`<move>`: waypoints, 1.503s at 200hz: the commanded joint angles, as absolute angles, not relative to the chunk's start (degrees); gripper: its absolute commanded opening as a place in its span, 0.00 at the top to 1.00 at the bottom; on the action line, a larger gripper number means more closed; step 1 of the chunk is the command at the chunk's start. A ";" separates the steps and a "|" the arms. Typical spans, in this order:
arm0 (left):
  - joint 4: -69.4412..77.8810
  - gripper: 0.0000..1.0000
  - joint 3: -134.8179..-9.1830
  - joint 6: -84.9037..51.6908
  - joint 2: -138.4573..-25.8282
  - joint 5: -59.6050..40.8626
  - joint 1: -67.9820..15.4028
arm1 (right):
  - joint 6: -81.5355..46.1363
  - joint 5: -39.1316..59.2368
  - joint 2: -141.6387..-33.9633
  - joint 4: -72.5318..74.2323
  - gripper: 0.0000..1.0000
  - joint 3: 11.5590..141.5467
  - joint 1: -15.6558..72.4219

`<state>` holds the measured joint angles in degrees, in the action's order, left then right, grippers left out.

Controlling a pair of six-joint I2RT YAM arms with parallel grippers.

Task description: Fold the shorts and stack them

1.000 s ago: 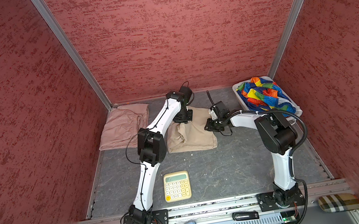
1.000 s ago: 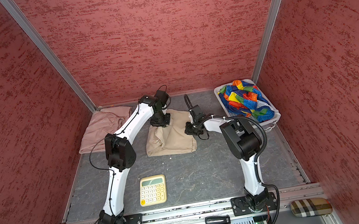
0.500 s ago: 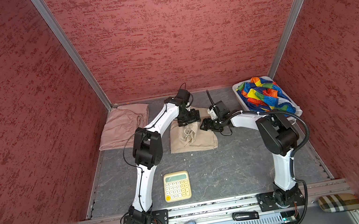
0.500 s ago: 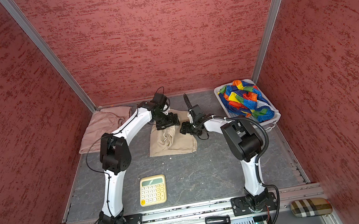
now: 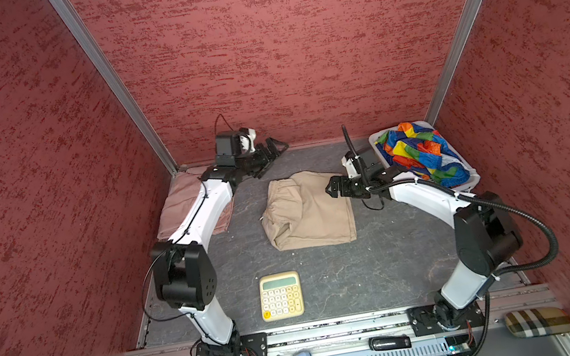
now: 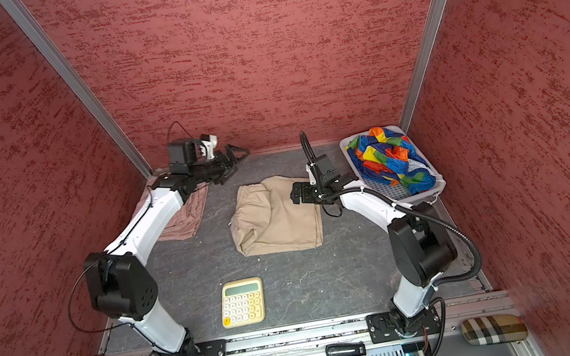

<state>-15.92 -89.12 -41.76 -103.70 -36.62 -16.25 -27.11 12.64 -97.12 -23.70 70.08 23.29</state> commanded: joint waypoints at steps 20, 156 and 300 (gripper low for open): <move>-8.09 0.01 -84.27 -48.56 -103.64 -41.97 -14.68 | -27.22 9.09 -100.37 -27.34 0.01 73.48 25.78; -30.84 0.01 -76.30 -31.39 -109.72 -42.08 -4.52 | -27.57 5.85 -106.69 -28.03 0.01 80.74 31.11; -43.04 0.73 -89.97 -23.57 -112.77 -29.53 -14.46 | -28.19 9.16 -100.04 -23.68 0.01 70.99 25.86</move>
<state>-39.13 -85.19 -26.09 -114.13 -32.16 -11.40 -27.29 7.44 -102.91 -26.06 72.79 26.85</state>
